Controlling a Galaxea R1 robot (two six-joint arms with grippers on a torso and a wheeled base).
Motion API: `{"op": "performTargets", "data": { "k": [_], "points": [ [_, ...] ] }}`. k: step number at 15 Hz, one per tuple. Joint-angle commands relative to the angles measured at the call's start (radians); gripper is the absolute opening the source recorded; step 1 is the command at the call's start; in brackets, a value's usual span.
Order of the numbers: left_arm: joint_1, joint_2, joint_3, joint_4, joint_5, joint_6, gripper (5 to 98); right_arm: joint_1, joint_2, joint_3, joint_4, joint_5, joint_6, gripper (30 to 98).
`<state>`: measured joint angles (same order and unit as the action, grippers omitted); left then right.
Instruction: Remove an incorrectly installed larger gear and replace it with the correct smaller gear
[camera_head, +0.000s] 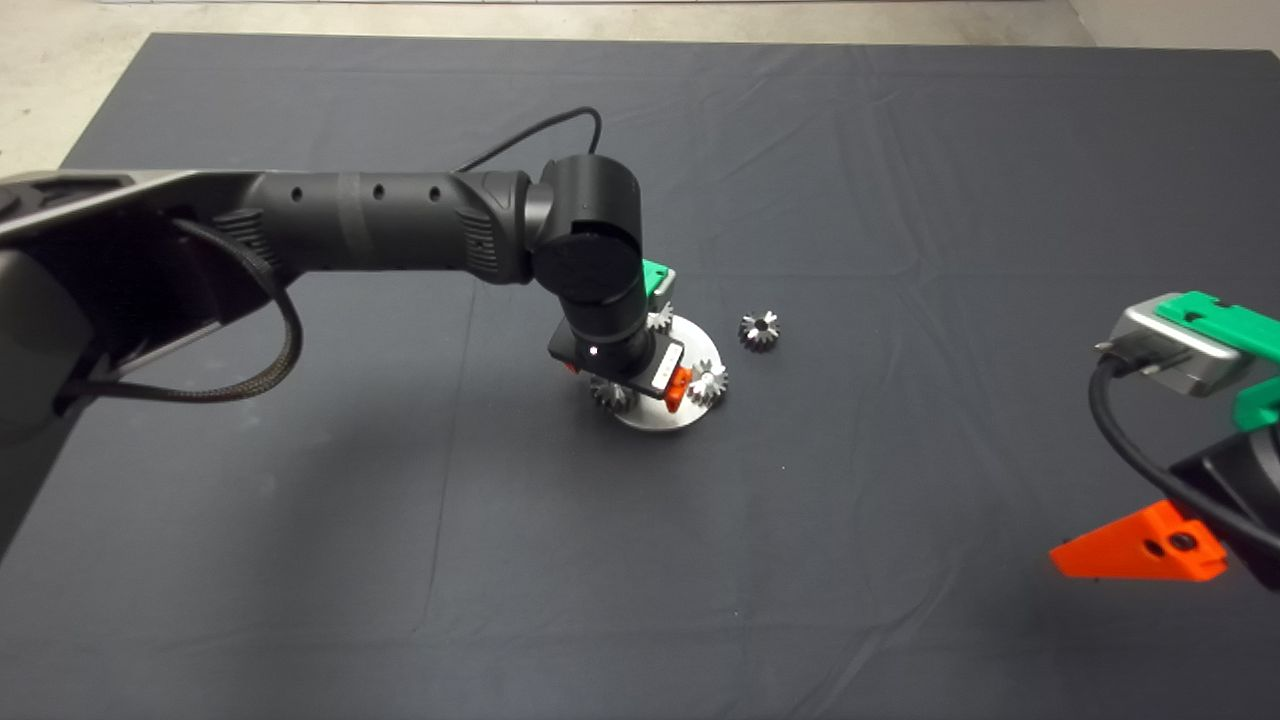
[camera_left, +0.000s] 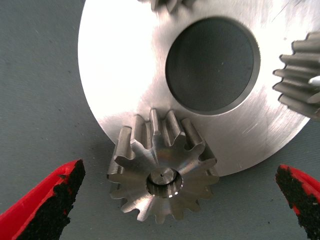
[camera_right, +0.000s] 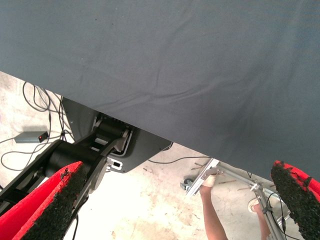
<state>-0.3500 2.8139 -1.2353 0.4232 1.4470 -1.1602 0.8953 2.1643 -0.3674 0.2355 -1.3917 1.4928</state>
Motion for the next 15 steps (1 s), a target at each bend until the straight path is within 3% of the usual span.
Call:
{"op": "performTargets", "data": {
  "k": [1,5,11,15],
  "points": [
    [-0.012,0.002,0.005,0.006,0.003,0.008,97.8,0.019,0.001,0.001,0.015,0.0,0.0,97.7],
    [-0.006,0.008,0.001,0.008,0.007,0.007,97.8,0.019,0.001,0.003,0.016,0.001,0.0,97.7],
    [-0.006,0.026,0.002,0.009,0.006,0.01,89.7,0.019,0.001,0.003,0.016,0.002,0.0,97.7],
    [-0.006,0.025,-0.001,0.006,0.013,0.045,84.7,0.019,0.003,0.003,0.016,0.003,0.0,97.7]
  ]
}}
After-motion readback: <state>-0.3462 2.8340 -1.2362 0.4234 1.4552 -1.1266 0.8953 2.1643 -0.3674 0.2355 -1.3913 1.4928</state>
